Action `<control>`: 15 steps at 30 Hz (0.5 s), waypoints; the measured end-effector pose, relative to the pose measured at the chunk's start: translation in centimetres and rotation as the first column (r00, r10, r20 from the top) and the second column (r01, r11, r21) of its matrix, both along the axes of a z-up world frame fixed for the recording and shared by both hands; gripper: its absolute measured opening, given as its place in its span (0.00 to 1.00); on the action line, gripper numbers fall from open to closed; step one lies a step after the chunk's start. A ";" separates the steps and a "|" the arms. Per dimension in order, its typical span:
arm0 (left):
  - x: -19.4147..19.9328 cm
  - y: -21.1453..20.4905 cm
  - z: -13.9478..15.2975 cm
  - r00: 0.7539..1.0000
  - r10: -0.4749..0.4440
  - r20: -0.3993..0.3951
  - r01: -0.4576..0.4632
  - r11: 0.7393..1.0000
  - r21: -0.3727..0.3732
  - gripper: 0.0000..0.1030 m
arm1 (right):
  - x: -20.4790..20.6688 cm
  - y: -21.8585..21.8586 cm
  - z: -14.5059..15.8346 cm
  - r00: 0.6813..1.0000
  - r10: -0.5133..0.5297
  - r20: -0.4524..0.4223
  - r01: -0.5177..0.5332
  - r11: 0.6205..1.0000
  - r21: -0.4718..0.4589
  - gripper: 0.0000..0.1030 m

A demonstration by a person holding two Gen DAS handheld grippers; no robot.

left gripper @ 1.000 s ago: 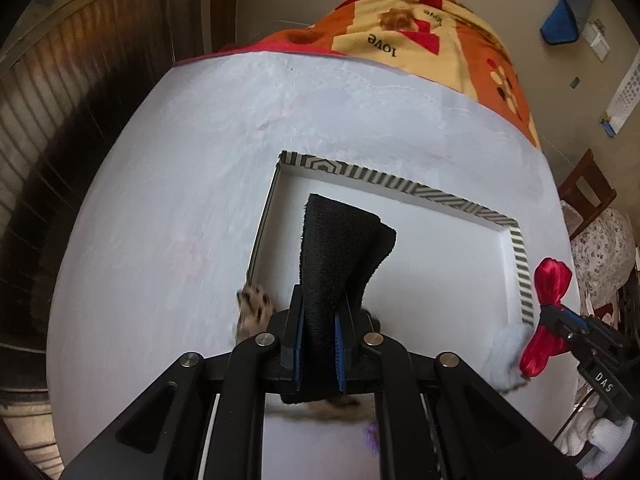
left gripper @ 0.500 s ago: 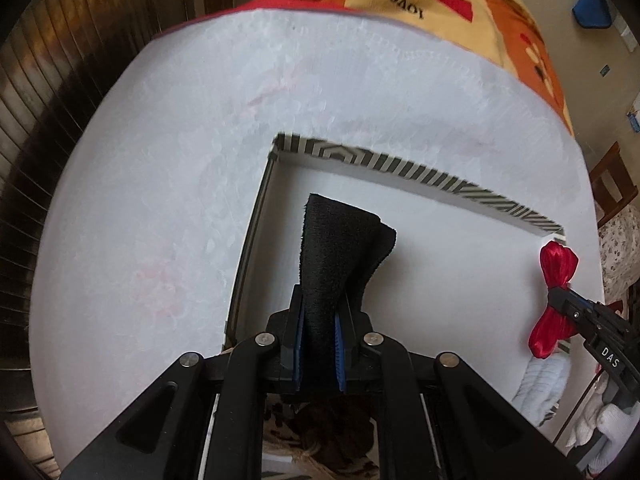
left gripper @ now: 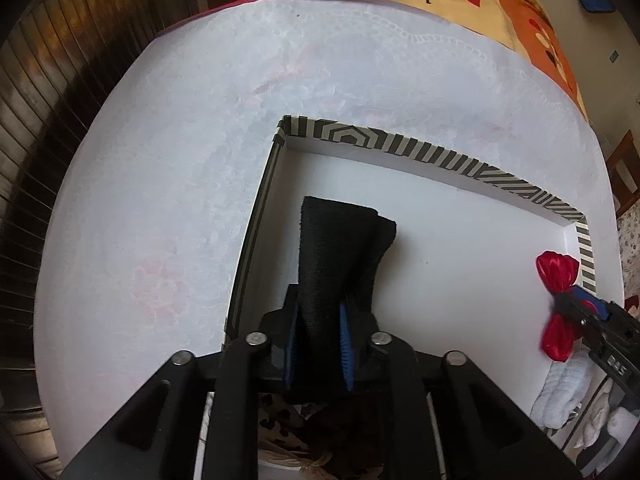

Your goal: Organize jewelry

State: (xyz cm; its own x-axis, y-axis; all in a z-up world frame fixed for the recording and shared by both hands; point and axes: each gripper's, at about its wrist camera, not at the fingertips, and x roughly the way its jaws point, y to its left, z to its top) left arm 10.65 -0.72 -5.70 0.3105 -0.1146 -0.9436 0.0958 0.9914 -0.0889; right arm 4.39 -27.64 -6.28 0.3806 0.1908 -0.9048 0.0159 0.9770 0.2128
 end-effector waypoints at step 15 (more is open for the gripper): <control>-4.6 0.6 5.4 0.993 0.010 0.121 -0.011 1.000 0.009 0.27 | -4.7 1.6 6.4 0.992 0.015 0.121 -0.017 1.000 0.010 0.61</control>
State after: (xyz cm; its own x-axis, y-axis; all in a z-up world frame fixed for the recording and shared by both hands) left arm 6.02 -0.09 -0.30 0.4236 -0.1021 -0.9001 0.0946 0.9932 -0.0681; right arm -0.35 -26.06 0.14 0.4842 0.2075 -0.8500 -0.0263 0.9745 0.2229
